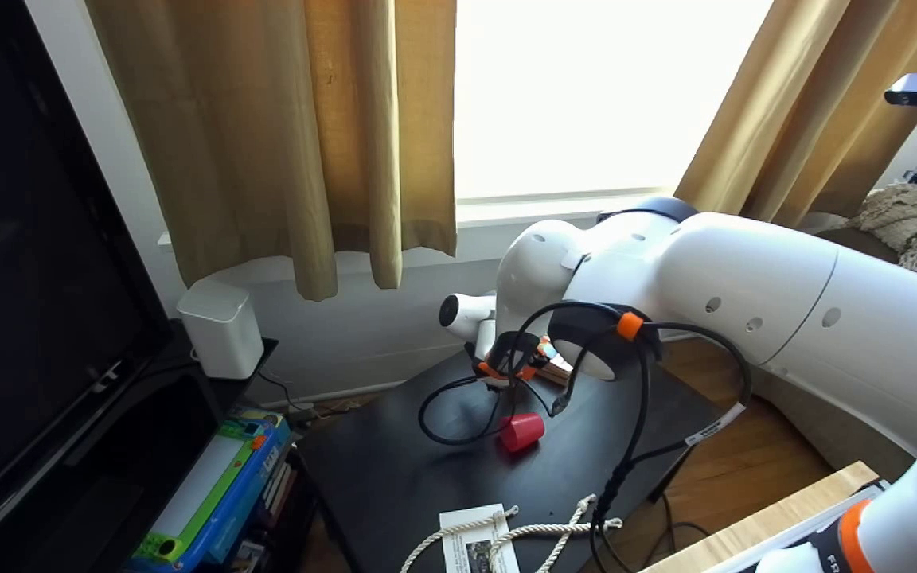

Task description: Lay the pink cup on its side, then lay the orange cup on its side and turn the orange cup upside down then the pink cup

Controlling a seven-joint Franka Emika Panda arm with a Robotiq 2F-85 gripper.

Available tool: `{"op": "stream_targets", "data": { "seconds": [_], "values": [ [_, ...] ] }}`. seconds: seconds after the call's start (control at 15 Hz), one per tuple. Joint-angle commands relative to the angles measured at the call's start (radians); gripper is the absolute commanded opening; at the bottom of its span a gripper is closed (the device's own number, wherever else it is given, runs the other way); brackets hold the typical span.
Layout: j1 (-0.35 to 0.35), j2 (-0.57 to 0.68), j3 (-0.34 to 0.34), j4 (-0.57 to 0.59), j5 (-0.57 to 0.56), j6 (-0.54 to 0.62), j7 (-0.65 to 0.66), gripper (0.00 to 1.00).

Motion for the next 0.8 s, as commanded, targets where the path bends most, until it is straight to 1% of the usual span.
{"op": "stream_targets", "data": {
  "seconds": [0.0,0.2,0.27,0.33,0.53,0.73],
  "values": [
    [0.0,0.007,0.022,0.006,-0.096,-0.054,0.072,0.43],
    [-0.006,0.002,0.043,0.0,-0.171,-0.085,0.104,0.43],
    [-0.02,0.001,0.065,0.007,-0.219,-0.103,0.124,0.43],
    [-0.014,0.005,0.061,0.007,-0.229,-0.11,0.125,0.43],
    [-0.024,0.001,0.085,-0.002,-0.335,-0.096,0.162,0.43],
    [-0.043,0.001,0.115,-0.001,-0.434,-0.108,0.186,0.43]
  ]
}}
